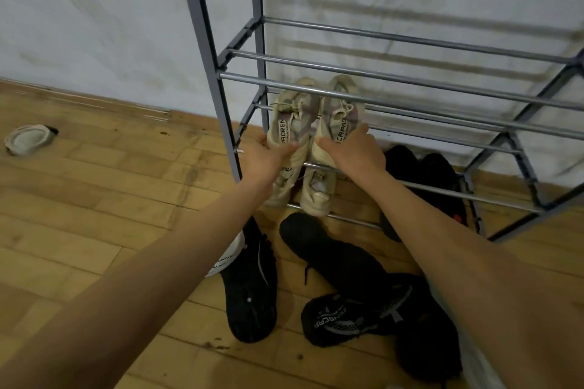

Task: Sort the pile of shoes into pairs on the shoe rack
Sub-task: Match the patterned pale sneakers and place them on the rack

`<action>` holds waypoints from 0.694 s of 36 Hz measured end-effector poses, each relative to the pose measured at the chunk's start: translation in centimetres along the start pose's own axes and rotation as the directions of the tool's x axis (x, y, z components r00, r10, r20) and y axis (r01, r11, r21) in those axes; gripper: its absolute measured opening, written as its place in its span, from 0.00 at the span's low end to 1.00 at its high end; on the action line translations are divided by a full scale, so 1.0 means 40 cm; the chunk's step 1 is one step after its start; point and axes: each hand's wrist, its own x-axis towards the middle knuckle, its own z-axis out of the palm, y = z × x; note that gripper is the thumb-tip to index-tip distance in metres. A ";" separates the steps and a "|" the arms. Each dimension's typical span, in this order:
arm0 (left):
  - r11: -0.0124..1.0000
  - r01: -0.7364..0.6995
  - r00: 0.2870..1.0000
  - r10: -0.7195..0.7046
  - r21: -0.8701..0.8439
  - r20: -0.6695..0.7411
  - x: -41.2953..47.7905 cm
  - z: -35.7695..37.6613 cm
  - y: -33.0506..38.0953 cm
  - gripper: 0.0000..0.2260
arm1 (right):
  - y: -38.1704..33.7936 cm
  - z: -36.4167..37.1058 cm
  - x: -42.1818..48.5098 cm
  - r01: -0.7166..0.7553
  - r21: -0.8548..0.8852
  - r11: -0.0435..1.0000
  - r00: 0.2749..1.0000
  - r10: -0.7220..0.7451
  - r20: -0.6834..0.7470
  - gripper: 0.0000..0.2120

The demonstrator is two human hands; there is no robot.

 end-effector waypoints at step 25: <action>0.836 -0.265 0.951 0.310 0.480 -0.015 0.007 -0.032 -0.033 0.27 | -0.005 0.055 -0.003 0.061 -0.002 0.998 0.998 -0.060 0.013 0.45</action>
